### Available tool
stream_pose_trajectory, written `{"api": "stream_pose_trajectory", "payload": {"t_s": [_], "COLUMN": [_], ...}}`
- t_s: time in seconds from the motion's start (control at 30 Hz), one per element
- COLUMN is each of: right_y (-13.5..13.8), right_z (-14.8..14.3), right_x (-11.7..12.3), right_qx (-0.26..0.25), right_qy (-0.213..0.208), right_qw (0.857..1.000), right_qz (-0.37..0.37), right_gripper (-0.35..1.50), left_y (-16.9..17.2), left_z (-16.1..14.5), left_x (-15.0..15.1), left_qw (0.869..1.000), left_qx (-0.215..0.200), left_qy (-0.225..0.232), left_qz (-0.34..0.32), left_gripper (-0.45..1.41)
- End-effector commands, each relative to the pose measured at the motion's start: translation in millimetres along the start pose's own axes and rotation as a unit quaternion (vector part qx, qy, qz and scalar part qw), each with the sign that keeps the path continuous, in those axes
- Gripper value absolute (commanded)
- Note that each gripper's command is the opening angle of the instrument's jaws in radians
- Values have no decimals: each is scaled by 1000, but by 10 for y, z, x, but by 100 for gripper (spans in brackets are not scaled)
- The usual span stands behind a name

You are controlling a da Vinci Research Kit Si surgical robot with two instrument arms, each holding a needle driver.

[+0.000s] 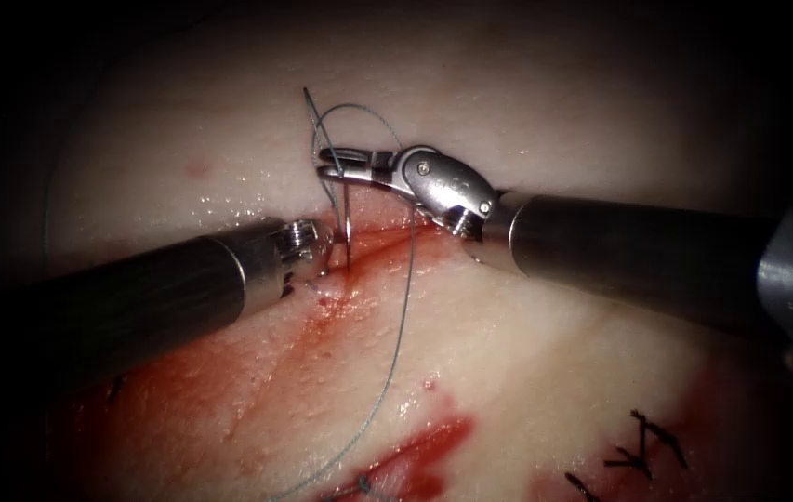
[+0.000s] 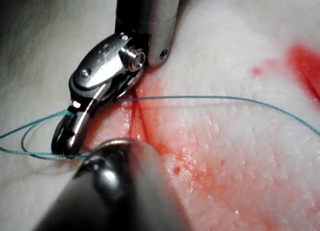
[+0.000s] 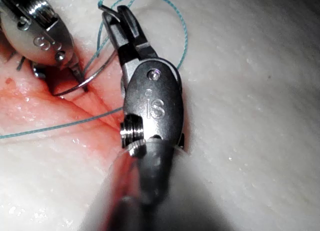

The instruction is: Wound Closure

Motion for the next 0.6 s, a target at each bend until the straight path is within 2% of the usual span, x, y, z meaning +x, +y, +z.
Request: {"api": "stream_pose_trajectory", "payload": {"t_s": [0.03, 0.23, 0.37, 0.6], "right_y": [4, 4, -1, -13], "right_z": [9, 8, 7, 5], "right_x": [-5, -7, -21, -24], "right_qx": [2, 7, 20, 5], "right_qy": [0, -9, -14, -14], "right_qw": [1000, 999, 998, 998], "right_qz": [-4, -34, -50, -54], "right_gripper": [-35, -35, -35, -35], "left_y": [-8, -7, -5, -7], "left_z": [2, 2, 0, -7], "left_x": [5, 5, 6, 7], "left_qw": [1000, 1000, 1000, 999], "left_qx": [-1, 4, 5, 5], "left_qy": [0, 8, 19, 35], "left_qz": [1, 0, -3, -6], "left_gripper": [116, 108, 108, 108]}}
